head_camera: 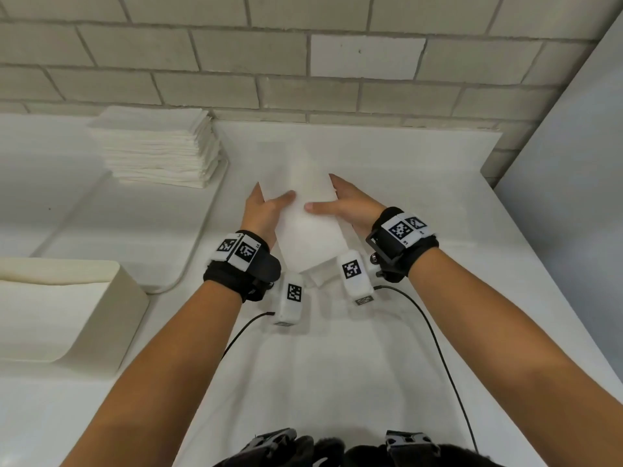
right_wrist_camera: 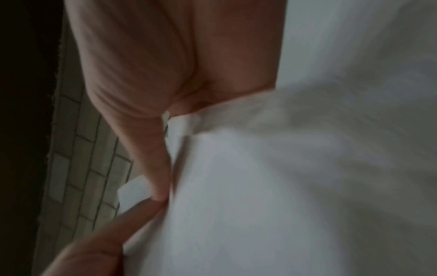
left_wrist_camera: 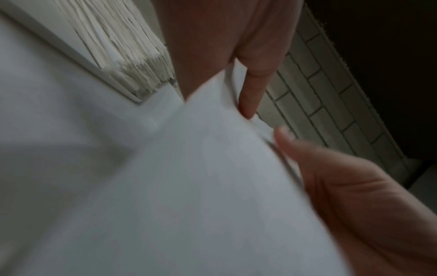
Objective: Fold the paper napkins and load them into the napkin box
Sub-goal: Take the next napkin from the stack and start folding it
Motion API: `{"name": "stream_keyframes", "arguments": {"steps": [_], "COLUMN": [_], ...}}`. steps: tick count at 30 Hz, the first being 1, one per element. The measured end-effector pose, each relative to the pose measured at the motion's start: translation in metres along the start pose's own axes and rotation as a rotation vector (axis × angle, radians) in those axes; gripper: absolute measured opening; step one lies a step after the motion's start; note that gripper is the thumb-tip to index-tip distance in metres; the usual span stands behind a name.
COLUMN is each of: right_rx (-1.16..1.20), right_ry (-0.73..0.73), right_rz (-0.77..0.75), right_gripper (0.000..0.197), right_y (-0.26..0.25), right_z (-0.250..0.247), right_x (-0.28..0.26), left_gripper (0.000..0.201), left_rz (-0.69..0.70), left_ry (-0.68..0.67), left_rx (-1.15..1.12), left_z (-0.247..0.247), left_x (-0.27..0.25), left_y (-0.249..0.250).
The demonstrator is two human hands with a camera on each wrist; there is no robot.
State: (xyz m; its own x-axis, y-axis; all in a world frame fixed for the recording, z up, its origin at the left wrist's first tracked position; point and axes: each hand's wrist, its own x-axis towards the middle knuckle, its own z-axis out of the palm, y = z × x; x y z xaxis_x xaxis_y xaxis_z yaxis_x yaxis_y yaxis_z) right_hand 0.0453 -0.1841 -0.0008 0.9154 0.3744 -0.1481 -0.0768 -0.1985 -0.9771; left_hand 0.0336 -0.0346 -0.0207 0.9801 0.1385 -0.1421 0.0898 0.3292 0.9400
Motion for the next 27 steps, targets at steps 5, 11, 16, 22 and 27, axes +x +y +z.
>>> {"name": "stream_keyframes", "arguments": {"steps": [5,11,16,22,27], "right_rx": [-0.429,-0.944,-1.017,-0.907,-0.287], "right_ry": [0.000,-0.049,-0.102,-0.009,0.230], "right_rz": [0.000,0.000,-0.034,0.073,0.162], "right_gripper": [0.053,0.046,0.035,0.033,0.031], "right_y": [-0.013,-0.031,-0.041,-0.028,-0.001], "right_z": [-0.003,-0.005,0.013,0.003,-0.006], "right_x": [-0.009,-0.018,-0.026,-0.043,-0.059], "left_gripper": [0.105,0.090,0.040,0.030,0.042], "left_rz": [0.130,0.339,0.211,0.081,0.003], "left_ry": [0.071,-0.036,-0.226,-0.057,-0.039], "left_rx": [0.077,0.699,0.820,0.513,0.428], "left_z": [-0.011,-0.038,-0.041,-0.073,-0.098], "left_x": [0.004,-0.004,-0.018,-0.034,-0.039], "left_y": [0.016,0.039,0.038,0.023,0.026]}}
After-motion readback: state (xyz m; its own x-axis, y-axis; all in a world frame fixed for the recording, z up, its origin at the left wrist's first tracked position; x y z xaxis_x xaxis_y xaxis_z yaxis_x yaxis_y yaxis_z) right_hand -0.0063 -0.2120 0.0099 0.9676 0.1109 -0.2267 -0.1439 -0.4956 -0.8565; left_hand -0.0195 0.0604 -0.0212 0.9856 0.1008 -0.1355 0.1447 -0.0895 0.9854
